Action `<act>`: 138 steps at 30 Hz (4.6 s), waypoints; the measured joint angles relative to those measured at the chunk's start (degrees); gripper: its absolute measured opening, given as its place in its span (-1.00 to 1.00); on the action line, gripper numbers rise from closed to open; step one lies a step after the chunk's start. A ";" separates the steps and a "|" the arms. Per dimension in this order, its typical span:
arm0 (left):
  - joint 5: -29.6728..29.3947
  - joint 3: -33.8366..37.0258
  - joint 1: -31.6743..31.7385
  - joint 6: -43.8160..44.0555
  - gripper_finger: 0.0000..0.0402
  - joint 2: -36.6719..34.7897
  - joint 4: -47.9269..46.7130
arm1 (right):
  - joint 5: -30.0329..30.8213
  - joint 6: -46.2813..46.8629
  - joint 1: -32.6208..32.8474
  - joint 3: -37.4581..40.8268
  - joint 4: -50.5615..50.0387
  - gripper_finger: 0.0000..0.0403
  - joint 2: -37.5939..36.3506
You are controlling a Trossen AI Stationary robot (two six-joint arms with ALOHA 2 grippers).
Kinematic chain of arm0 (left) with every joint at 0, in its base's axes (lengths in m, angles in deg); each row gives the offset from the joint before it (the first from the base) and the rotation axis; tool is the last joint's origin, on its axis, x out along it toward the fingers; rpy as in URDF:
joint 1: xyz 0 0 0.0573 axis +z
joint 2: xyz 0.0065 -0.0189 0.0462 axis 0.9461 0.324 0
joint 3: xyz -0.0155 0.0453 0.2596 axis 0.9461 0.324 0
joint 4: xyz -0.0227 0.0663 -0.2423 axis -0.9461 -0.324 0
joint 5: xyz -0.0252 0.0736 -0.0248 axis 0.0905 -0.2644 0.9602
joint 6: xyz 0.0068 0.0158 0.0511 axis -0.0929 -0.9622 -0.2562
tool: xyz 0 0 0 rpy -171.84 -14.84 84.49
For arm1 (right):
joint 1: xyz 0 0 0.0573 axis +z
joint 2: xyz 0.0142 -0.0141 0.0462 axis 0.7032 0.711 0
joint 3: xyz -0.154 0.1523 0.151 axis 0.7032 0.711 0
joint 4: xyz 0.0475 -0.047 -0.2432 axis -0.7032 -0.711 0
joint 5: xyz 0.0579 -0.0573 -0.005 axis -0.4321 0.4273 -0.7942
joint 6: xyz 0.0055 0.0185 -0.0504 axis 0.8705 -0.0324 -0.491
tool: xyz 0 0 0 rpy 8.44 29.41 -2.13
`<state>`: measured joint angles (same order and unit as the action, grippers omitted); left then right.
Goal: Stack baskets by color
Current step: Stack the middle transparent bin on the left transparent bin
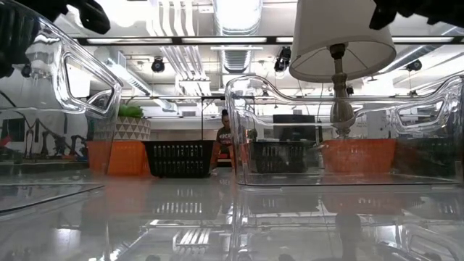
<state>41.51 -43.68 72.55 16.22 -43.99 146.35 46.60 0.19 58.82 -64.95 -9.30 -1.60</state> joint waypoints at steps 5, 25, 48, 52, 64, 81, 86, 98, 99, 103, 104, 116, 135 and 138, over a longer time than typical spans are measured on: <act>-0.02 -0.36 -0.02 0.25 -1.00 2.16 0.05 | 2.82 1.05 3.08 -5.54 1.16 -0.87 9.08; 0.00 -0.05 0.05 2.97 -1.00 2.45 0.06 | 10.77 13.47 11.30 -35.29 -30.80 -0.87 35.47; -0.24 -0.03 0.05 -4.90 -1.00 3.89 0.03 | 12.95 32.20 16.52 -54.80 -68.39 -0.87 51.37; -0.24 -0.31 0.05 -4.90 -1.00 4.59 0.09 | 15.61 28.94 16.36 -54.31 -66.55 -0.87 54.02; -0.24 -0.40 0.02 -4.55 -1.00 4.08 1.95 | 10.05 35.96 16.36 -57.38 -72.30 -0.51 56.20; -0.20 -0.29 0.02 -0.46 -1.00 3.67 3.12 | 4.00 42.02 16.24 -59.22 -79.10 0.09 56.41; -0.22 -0.21 0.05 -0.50 -1.00 3.59 3.18 | 4.51 42.88 16.19 -57.71 -79.95 0.09 57.29; -0.22 -0.21 0.05 -0.59 -1.00 3.34 3.20 | 2.93 41.62 15.67 -57.40 -79.89 0.09 64.20; -0.22 -0.21 0.05 -0.61 -1.00 3.34 3.12 | 2.95 41.58 15.67 -57.40 -79.90 0.08 64.53; -0.22 -0.29 0.05 -0.61 -1.00 3.37 3.16 | 2.95 41.33 15.66 -57.40 -79.92 -0.06 65.09; -0.21 -0.26 0.05 -0.64 -1.00 3.34 3.16 | 2.96 41.31 15.58 -57.42 -79.92 -0.12 65.07; -0.20 -0.16 0.05 -2.08 -1.00 3.32 3.14 | 2.55 40.07 15.56 -57.44 -79.92 -0.94 64.90; -0.40 -0.32 0.05 -2.08 -1.00 2.72 3.12 | 6.72 37.53 15.47 -71.50 -91.14 -0.96 64.90; -1.87 -0.40 0.07 -2.70 -1.00 1.83 3.32 | 8.88 37.41 15.47 -74.46 -92.84 -0.96 64.99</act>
<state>39.64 -44.08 72.61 13.53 -42.15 149.67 55.48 37.60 74.29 -139.42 -102.14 63.39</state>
